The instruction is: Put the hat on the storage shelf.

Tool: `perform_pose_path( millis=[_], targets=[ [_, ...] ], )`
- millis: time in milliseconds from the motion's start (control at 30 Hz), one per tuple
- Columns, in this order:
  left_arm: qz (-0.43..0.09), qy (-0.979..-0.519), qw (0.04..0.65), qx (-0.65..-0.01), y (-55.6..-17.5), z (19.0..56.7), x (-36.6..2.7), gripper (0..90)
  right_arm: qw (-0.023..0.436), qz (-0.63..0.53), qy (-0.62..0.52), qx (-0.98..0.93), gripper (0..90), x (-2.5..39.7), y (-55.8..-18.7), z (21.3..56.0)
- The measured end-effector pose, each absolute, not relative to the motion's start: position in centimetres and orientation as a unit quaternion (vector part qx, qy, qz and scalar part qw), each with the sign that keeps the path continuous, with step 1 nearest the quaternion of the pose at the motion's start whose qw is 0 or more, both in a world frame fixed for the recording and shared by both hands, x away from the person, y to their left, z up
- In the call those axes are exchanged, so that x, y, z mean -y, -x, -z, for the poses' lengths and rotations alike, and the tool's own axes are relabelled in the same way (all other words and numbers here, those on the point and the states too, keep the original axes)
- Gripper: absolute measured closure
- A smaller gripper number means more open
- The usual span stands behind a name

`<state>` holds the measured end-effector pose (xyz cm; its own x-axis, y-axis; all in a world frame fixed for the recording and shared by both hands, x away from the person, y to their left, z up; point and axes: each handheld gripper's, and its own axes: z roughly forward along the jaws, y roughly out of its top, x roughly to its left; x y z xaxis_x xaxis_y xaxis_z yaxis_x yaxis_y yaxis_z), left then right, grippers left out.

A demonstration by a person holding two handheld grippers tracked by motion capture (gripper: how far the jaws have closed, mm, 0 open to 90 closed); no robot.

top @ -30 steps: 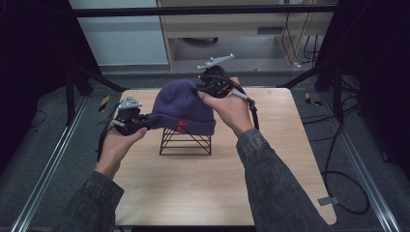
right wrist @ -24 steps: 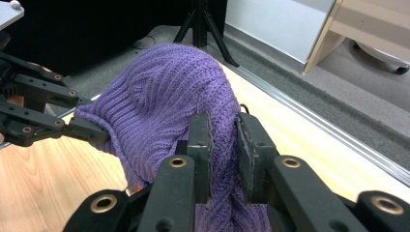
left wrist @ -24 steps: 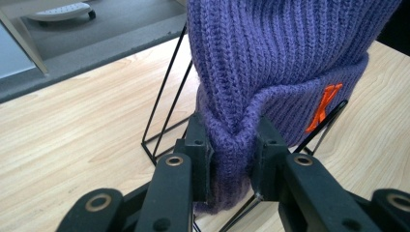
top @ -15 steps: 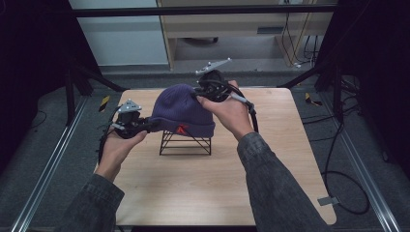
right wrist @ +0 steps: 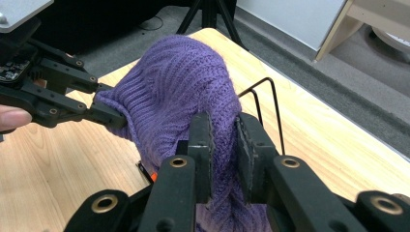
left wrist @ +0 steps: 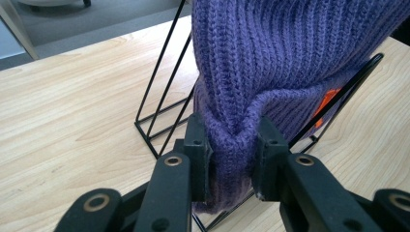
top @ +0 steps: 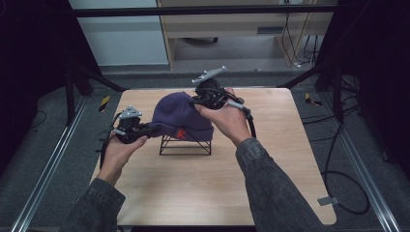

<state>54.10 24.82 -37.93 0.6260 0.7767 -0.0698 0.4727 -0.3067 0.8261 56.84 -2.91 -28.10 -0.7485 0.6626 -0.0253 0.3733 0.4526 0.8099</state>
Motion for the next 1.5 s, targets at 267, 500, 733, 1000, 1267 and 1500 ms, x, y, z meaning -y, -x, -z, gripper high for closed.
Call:
perform_pose_path(
  millis=[267, 500, 733, 1000, 1267, 1500],
  targets=[
    [-0.170, -0.791, 0.434, -0.396, -54.1, 39.0, -24.7, 71.3, 0.167, -0.416, -0.311, -0.838, 78.0, 2.9, -56.7, 28.9],
    [-0.169, -0.790, 0.434, -0.398, -54.2, 39.3, -24.7, 71.1, 0.165, -0.415, -0.311, -0.839, 78.0, 2.9, -56.6, 29.1],
    [-0.167, -0.791, 0.433, -0.398, -54.1, 39.7, -24.7, 70.9, 0.165, -0.410, -0.308, -0.842, 78.0, 2.8, -56.4, 29.4],
    [-0.167, -0.794, 0.430, -0.396, -54.1, 40.0, -24.6, 70.2, 0.164, -0.405, -0.307, -0.845, 78.1, 2.9, -56.2, 29.6],
    [-0.168, -0.799, 0.424, -0.393, -54.1, 40.1, -24.5, 70.2, 0.161, -0.402, -0.307, -0.848, 78.1, 2.9, -56.0, 30.0],
    [-0.163, -0.798, 0.422, -0.398, -54.1, 40.9, -24.8, 70.2, 0.155, -0.395, -0.308, -0.852, 78.1, 2.7, -56.0, 30.9]
  ],
)
